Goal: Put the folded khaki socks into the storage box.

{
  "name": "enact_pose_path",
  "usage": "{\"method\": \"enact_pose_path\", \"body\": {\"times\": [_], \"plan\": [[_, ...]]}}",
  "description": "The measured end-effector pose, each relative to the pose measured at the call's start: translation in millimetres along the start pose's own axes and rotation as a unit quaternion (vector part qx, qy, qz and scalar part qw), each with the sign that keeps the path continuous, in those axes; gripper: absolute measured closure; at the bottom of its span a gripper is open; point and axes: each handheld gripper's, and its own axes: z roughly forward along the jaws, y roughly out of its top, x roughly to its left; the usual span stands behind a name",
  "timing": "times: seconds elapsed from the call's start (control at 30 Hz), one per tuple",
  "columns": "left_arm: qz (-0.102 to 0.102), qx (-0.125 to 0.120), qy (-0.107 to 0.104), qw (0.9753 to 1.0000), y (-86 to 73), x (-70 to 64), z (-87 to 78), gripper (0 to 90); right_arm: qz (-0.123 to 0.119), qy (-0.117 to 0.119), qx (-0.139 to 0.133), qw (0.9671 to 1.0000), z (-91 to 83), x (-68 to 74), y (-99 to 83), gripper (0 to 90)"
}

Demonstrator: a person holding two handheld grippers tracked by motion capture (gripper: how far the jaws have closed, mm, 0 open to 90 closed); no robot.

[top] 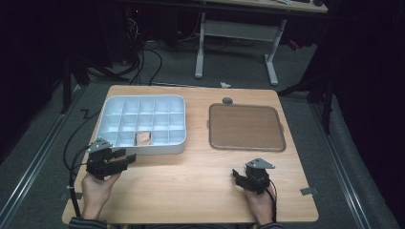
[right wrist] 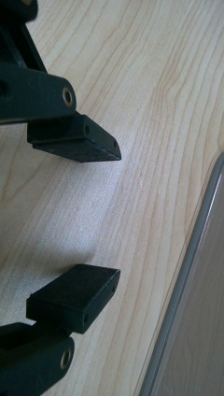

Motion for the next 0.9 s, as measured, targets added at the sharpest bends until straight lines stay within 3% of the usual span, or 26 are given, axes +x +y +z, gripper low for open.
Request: {"method": "enact_pose_path", "body": {"times": [0.9], "plan": [[0.004, 0.014, -0.026, 0.9996, -6.8, -13.3, 22.8, 46.6, 0.0, 0.001, 0.0, 1.0, -0.1, 0.2, 0.0, 37.0]]}}
